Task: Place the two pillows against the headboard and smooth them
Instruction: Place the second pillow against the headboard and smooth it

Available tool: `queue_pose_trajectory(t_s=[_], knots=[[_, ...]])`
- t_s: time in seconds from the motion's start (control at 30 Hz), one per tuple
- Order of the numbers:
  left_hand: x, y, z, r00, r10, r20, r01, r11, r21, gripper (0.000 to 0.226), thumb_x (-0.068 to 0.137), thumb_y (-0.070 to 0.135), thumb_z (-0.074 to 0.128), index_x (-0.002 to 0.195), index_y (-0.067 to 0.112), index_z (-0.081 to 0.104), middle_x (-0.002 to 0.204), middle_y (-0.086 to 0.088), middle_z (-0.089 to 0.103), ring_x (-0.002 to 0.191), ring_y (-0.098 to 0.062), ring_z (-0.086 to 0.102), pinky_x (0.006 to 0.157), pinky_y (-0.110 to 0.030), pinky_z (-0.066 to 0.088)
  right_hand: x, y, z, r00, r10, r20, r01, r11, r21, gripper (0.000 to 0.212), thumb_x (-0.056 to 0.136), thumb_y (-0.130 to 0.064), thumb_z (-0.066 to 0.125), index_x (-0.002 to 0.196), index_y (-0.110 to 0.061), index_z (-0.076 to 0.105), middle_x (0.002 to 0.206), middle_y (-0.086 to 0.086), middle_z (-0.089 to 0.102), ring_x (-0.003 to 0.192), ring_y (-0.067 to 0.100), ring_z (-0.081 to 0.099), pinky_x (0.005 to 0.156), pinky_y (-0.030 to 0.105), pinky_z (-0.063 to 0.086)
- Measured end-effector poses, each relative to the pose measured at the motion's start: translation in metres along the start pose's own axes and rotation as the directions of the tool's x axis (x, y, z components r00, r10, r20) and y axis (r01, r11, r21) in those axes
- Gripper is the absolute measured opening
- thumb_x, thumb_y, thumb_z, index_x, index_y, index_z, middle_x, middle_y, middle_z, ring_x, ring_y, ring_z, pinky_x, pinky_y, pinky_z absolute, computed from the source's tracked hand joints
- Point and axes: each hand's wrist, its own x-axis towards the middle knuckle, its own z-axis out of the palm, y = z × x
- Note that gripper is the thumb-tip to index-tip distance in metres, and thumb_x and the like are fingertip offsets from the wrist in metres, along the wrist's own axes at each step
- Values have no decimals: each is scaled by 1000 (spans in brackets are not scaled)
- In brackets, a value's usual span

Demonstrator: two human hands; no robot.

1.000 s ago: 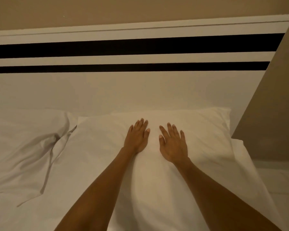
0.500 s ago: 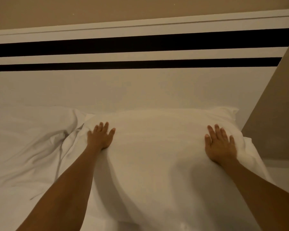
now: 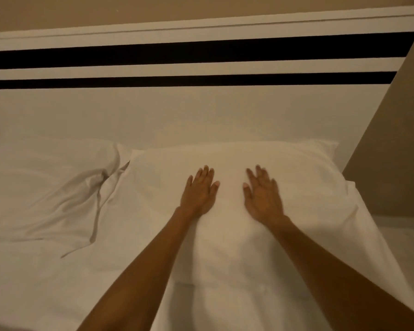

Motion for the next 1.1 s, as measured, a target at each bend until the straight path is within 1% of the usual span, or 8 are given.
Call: queue_pose_trajectory(t_s=[0.17, 0.53, 0.7, 0.77, 0.83, 0.97, 1.03, 1.1], knots=[[-15, -16, 8, 1000, 6, -19, -5, 999, 54, 61, 101, 47, 18, 155, 20, 11, 164, 1, 6, 151, -13, 4, 122, -37, 1, -33, 12, 18, 1000, 16, -18, -17, 999, -29, 52, 102, -36, 24, 154, -27, 21, 163, 1, 13, 151, 19, 9, 121, 41, 3], [-44, -78, -3, 992, -65, -105, 78, 989, 125, 61, 100, 51, 19, 154, 24, 17, 163, 4, 12, 151, -14, 10, 121, -38, 6, -60, 79, -3, 975, 220, -40, -223, 970, -100, 55, 102, -39, 18, 155, -26, 11, 164, -3, 6, 151, 15, 5, 121, 41, 1], [-62, -128, -39, 939, -322, -119, 340, 919, 201, 65, 98, 53, 18, 154, 20, 20, 163, -3, 14, 150, -21, 12, 119, -49, 10, -58, 108, -30, 924, 382, -13, -380, 914, -140, 58, 102, -40, 15, 155, -19, 9, 164, 4, 4, 151, 23, 3, 120, 50, 0], [-65, -124, -45, 909, -376, -180, 407, 895, 184, 63, 100, 49, 23, 151, 13, 27, 162, -8, 18, 150, -26, 13, 119, -53, 12, -55, 98, -37, 910, 412, -48, -415, 900, -134, 59, 102, -39, 16, 155, -13, 11, 163, 11, 6, 151, 26, 3, 120, 51, 2], [-65, -91, -41, 926, -311, -214, 343, 930, 131, 60, 101, 44, 31, 152, 14, 26, 163, -7, 14, 151, -23, 10, 120, -48, 9, -53, 69, -38, 944, 316, -96, -325, 940, -102, 59, 102, -39, 18, 155, -12, 12, 163, 12, 7, 151, 26, 3, 121, 48, 2], [-74, -8, -9, 990, 5, -144, 0, 999, 36, 56, 101, 42, 26, 153, 20, 24, 163, -1, 9, 151, -19, 7, 120, -40, 5, -71, -5, -7, 995, 5, -101, -9, 999, -36, 56, 101, -38, 25, 154, -21, 19, 163, 6, 11, 151, 20, 7, 120, 39, 2], [-89, 4, 9, 993, 43, -109, -44, 999, -5, 55, 103, 41, 22, 154, 21, 19, 163, 3, 8, 151, -16, 5, 120, -38, 2, -88, -17, 14, 996, -85, -33, 84, 996, -35, 55, 102, -38, 20, 155, -25, 16, 164, 2, 9, 151, 18, 5, 119, 37, -2], [-101, -9, 24, 991, 42, -125, -37, 999, 36, 55, 103, 41, 23, 154, 23, 15, 162, 6, 8, 151, -13, 5, 121, -34, 1, -102, -7, 28, 995, -102, -11, 101, 993, -60, 55, 102, -39, 18, 155, -26, 14, 163, -2, 10, 151, 15, 5, 120, 36, -3]])
